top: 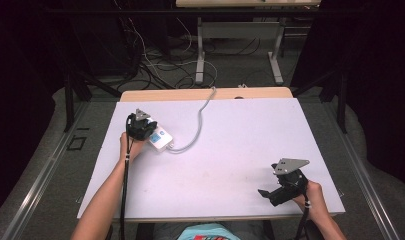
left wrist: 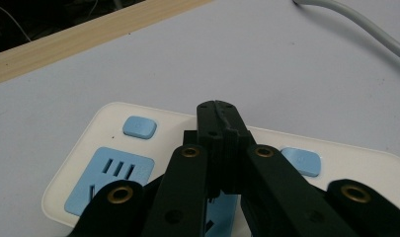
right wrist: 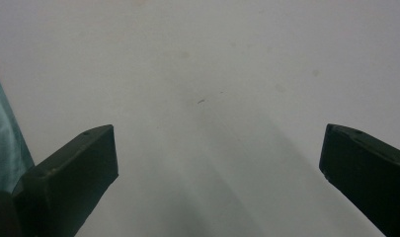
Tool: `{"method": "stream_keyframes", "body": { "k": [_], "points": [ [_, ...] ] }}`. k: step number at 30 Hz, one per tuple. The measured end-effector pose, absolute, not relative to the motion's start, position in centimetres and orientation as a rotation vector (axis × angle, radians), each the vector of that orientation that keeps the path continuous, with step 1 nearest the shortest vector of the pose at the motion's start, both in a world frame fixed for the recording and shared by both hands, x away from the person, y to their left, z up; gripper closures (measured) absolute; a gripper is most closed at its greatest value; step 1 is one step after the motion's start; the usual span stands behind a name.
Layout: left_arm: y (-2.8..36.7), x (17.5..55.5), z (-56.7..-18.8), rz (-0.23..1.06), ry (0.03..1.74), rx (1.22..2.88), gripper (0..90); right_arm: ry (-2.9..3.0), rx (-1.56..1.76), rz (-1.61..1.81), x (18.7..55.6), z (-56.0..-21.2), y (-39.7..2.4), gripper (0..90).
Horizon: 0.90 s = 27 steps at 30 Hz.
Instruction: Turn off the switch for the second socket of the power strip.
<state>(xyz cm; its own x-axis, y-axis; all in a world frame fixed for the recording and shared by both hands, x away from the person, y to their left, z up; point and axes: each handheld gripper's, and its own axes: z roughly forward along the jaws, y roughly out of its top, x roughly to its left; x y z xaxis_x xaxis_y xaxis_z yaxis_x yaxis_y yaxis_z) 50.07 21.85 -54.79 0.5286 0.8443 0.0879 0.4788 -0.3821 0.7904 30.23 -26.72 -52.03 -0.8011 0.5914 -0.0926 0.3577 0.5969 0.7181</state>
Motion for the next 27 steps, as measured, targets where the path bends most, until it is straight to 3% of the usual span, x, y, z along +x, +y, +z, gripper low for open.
{"method": "stream_keyframes", "body": {
  "k": [27],
  "points": [
    [21.62,50.10,-54.77,0.632,1.090,2.050,90.0,2.508,0.776,1.011,30.19,-52.16,-26.60,1.5]
  ]
}}
